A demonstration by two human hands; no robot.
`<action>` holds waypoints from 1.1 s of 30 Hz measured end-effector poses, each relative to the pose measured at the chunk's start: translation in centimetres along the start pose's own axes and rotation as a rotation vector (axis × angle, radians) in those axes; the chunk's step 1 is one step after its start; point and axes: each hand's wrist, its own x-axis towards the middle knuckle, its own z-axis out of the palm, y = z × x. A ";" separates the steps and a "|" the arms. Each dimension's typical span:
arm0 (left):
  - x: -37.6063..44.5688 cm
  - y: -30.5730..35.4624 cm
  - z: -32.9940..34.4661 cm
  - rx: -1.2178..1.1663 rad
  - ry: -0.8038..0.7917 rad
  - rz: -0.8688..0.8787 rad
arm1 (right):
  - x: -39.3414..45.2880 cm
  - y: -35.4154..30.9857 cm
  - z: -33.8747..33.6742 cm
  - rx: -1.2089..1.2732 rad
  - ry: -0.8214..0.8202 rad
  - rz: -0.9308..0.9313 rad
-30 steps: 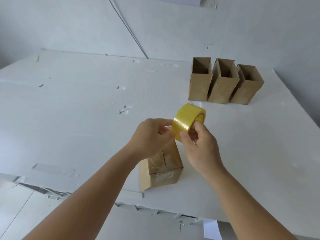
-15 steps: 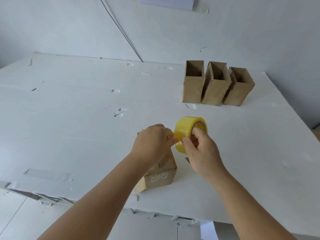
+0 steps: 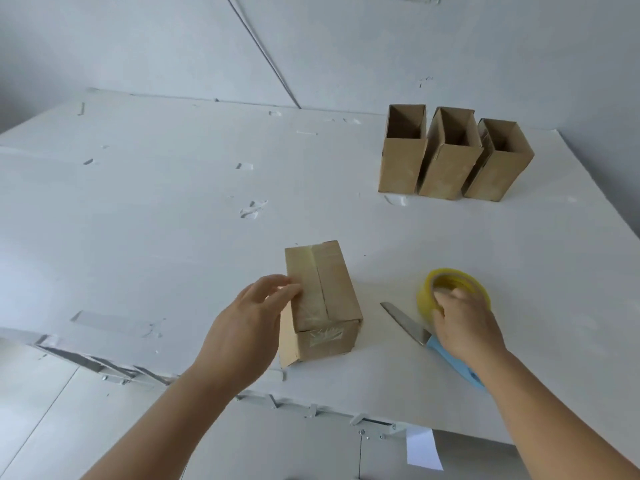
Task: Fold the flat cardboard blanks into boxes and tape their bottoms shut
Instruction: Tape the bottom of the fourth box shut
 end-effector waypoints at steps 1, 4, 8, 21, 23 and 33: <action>-1.0 0.1 0.3 -0.009 -0.014 -0.024 | -0.2 -0.2 0.3 0.000 0.011 0.002; -3.2 0.7 1.5 -0.120 0.013 -0.130 | -1.1 -2.8 -0.5 0.279 0.127 -0.025; -3.4 1.2 1.7 -0.264 0.131 -0.339 | -3.8 -8.5 -3.3 0.782 0.115 -0.185; -2.7 -0.6 1.3 -0.316 -0.009 -0.553 | -5.0 -11.6 -3.5 0.761 0.063 -0.235; -2.2 -0.5 0.9 -0.307 -0.038 -0.555 | -5.0 -11.7 -3.5 0.752 0.059 -0.227; -0.4 4.1 -3.5 -0.792 -0.037 -0.328 | -6.5 -13.1 -6.0 1.150 -0.031 -0.309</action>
